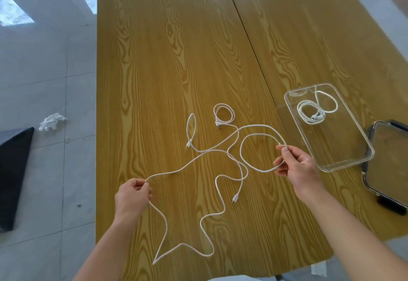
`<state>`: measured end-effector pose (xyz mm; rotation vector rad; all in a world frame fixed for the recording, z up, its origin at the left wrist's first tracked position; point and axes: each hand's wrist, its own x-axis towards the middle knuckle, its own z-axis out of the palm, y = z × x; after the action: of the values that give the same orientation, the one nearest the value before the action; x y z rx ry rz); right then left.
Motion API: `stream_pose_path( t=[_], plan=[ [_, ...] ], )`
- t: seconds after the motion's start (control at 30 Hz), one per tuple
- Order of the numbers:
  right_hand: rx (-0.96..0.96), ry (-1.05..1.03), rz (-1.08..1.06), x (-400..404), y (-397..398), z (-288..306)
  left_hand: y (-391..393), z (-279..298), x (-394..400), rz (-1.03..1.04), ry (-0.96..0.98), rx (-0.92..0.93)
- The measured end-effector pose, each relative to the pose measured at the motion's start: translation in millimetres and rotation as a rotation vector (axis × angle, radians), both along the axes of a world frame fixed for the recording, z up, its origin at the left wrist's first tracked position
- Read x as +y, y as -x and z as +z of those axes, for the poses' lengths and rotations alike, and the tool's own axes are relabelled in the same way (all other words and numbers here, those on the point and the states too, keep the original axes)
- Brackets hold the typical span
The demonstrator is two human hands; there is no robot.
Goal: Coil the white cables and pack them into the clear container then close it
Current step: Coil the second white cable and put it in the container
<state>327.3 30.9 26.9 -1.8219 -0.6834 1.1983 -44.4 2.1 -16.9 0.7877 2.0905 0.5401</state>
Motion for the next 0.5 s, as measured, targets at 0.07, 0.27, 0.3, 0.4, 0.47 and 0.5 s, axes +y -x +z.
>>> stream_pose_path(
  t=[0.07, 0.27, 0.3, 0.4, 0.47, 0.5],
  plan=[
    [-0.006, -0.031, -0.003, -3, -1, 3, 2, 1, -1, -0.014, -0.009, 0.0],
    [0.006, -0.134, 0.007, -8, -2, 20, -4, 11, -5, -0.216, -0.071, 0.086],
    [0.002, -0.146, 0.011, -9, -2, 22, -8, 13, -4, -0.246, -0.088, 0.095],
    [-0.021, -0.167, 0.032, -8, 1, 28, -27, 21, 4, -0.341, -0.194, 0.217],
    [-0.034, -0.174, 0.05, -8, 4, 32, -47, 31, 17, -0.359, -0.272, 0.19],
    [-0.038, -0.174, 0.056, -8, 6, 33, -58, 36, 25, -0.346, -0.289, 0.127]
  ],
)
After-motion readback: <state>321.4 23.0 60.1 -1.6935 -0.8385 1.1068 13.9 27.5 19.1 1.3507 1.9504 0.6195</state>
